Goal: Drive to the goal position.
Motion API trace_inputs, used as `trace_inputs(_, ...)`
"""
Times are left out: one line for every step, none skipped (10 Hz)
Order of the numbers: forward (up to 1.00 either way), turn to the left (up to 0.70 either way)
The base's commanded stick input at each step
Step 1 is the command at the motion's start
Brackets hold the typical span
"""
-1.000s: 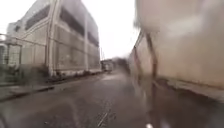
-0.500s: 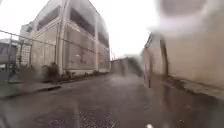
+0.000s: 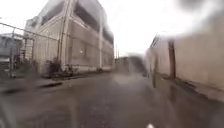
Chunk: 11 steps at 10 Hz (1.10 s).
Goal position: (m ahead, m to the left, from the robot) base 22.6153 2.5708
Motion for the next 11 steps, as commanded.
trace_inputs(0.5, -0.25)
trace_inputs(0.5, -0.13)
trace_inputs(0.5, 0.07)
trace_inputs(0.5, 0.07)
trace_inputs(0.5, 0.07)
trace_inputs(0.5, 0.07)
trace_inputs(0.5, 0.07)
trace_inputs(0.5, 0.07)
trace_inputs(0.5, 0.07)
trace_inputs(0.5, 0.07)
trace_inputs(0.5, 0.07)
